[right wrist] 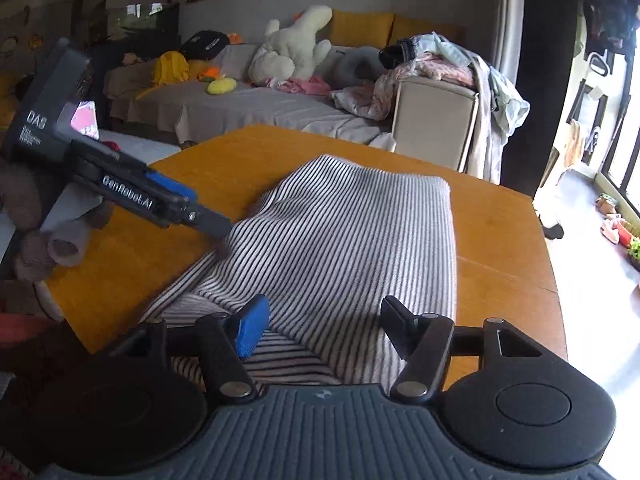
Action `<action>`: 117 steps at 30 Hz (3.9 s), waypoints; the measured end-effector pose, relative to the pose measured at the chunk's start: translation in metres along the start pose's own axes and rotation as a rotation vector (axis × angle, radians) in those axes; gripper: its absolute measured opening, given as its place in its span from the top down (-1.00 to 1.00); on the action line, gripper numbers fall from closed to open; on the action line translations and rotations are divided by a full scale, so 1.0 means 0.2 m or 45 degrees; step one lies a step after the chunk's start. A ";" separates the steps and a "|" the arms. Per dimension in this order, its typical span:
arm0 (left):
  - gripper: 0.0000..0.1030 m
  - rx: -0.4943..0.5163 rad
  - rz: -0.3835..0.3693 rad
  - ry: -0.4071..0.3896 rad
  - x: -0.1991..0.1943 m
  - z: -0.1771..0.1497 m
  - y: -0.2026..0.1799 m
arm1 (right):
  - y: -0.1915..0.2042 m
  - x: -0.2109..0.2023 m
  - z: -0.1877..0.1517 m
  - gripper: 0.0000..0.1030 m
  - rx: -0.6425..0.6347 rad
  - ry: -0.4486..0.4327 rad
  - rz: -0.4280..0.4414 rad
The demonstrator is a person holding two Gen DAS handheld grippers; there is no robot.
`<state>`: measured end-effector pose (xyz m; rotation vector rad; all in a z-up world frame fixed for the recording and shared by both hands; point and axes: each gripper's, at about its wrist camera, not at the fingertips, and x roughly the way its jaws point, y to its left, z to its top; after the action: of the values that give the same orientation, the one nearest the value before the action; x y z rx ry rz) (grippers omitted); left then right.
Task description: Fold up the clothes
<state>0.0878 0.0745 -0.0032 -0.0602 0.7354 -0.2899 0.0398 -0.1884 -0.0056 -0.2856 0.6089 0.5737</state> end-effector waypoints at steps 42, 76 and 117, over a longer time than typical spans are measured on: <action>-0.81 0.069 0.023 -0.039 -0.07 0.05 -0.02 | 0.29 -0.05 -0.08 -0.29 -0.525 -0.051 0.089; -0.92 0.367 -0.118 0.003 -0.11 -0.06 -0.21 | 0.19 -0.09 -0.15 -0.57 -0.487 -0.086 -0.016; -0.98 0.296 -0.160 0.056 -0.06 -0.02 -0.22 | 0.22 0.01 -0.10 0.24 -0.500 -0.148 -0.139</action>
<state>0.0658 0.0359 0.0083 0.1211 0.7385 -0.4965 0.0069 -0.1609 -0.0270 -0.6463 0.3620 0.5982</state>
